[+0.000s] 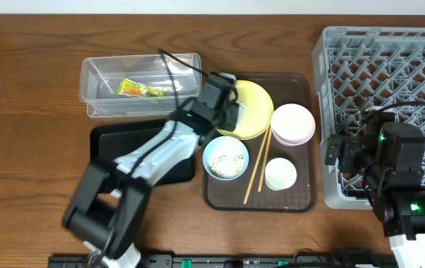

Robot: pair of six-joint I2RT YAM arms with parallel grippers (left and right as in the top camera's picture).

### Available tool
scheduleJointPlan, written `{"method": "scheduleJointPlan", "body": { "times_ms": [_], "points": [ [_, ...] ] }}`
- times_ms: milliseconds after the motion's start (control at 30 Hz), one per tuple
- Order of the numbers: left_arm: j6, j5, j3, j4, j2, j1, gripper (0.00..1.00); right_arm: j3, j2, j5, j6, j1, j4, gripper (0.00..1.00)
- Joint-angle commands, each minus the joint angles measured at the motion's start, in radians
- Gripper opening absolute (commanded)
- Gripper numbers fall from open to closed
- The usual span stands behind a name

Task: Sort waste into correct bins and load items into the dishwasher rack
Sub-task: 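Return the left gripper to the yellow plate and grasp the white tissue, then carry the tissue with the left gripper and release it into the clear container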

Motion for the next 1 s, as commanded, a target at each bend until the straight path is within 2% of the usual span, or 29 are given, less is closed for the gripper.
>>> {"method": "scheduleJointPlan", "body": {
  "times_ms": [0,133,167,233,267,333,400,600,667,800,967],
  "points": [
    [0.024,-0.026,0.01,0.029,0.06,-0.029,0.52,0.017,-0.004,-0.001,0.008,0.008,-0.002,0.99],
    [0.024,-0.027,0.01,0.035,0.111,-0.05,0.51,0.017,-0.004,-0.001,0.008,0.008,-0.002,0.99],
    [0.024,-0.027,0.01,0.035,0.119,-0.053,0.48,0.017,-0.004,-0.001,0.008,0.008,-0.002,0.99],
    [0.024,-0.027,0.01,0.035,0.125,-0.052,0.34,0.017,-0.004,-0.001,0.008,0.008,-0.002,0.99],
    [0.024,-0.027,0.01,0.037,0.121,-0.051,0.24,0.017,-0.004,-0.001,0.008,0.008,-0.002,0.99],
    [0.024,-0.027,0.01,0.042,0.095,-0.046,0.11,0.017,-0.004,-0.001,0.008,0.008,-0.002,0.99],
    [0.024,-0.028,0.011,0.042,0.059,-0.039,0.07,0.017,-0.004,-0.001,0.008,0.008,-0.002,0.99],
    [0.019,-0.031,0.011,-0.004,-0.135,0.049,0.06,0.017,-0.004,-0.001,0.008,0.008,-0.002,0.99],
    [-0.026,-0.031,0.011,-0.025,-0.194,0.104,0.06,0.017,-0.004,-0.001,0.008,0.008,-0.002,0.99],
    [-0.162,-0.031,0.011,-0.054,-0.261,0.254,0.06,0.017,-0.004,-0.001,0.008,0.008,-0.002,0.99],
    [-0.379,-0.031,0.01,-0.063,-0.222,0.406,0.09,0.017,-0.004,-0.001,0.008,0.008,-0.002,0.99]
  ]
}}
